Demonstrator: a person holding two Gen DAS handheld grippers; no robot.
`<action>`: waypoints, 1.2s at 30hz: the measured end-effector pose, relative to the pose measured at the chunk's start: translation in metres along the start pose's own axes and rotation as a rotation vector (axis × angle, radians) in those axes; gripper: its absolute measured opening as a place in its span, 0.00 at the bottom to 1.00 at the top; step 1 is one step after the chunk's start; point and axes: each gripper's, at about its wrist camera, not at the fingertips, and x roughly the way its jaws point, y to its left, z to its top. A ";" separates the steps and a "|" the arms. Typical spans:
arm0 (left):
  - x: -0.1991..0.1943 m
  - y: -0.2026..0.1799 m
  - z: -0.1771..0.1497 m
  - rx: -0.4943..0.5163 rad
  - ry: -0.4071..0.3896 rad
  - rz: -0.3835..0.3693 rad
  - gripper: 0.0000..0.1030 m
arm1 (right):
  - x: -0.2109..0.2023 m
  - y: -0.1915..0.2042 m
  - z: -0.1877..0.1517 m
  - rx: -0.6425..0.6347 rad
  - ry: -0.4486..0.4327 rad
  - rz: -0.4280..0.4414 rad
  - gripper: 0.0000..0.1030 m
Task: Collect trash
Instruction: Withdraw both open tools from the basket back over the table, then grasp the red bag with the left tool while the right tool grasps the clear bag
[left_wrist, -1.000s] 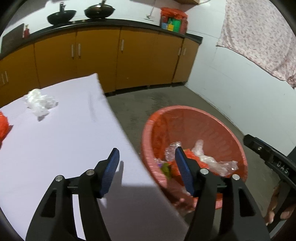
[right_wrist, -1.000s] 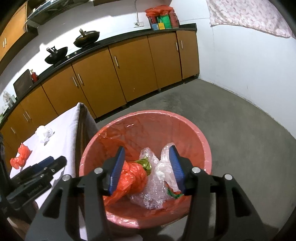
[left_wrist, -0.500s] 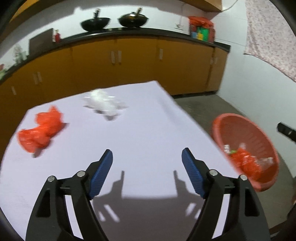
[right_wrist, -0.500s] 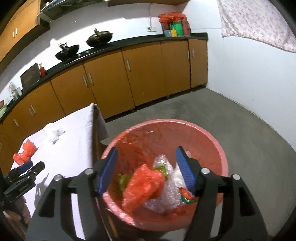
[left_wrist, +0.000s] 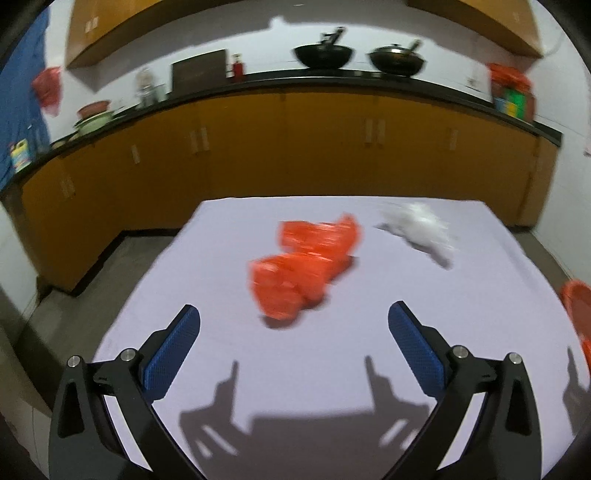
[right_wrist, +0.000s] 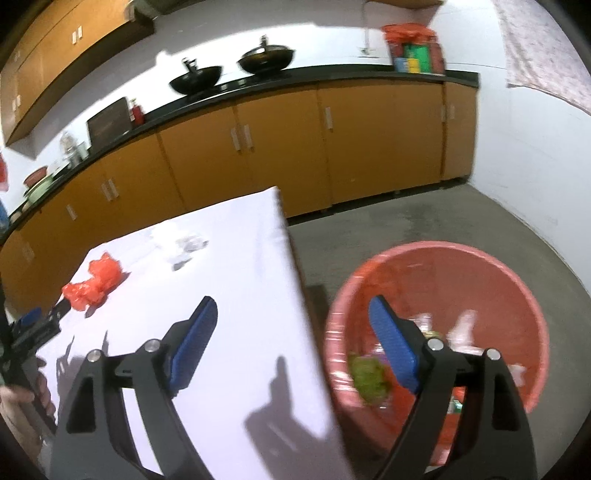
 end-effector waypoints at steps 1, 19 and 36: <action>0.005 0.005 0.003 -0.011 0.002 0.006 0.98 | 0.006 0.010 0.000 -0.012 0.009 0.011 0.81; 0.090 0.010 0.021 0.121 0.117 -0.110 0.72 | 0.094 0.119 0.005 -0.178 0.111 0.104 0.81; 0.048 0.072 -0.002 -0.086 0.143 -0.062 0.37 | 0.211 0.190 0.052 -0.244 0.174 0.098 0.81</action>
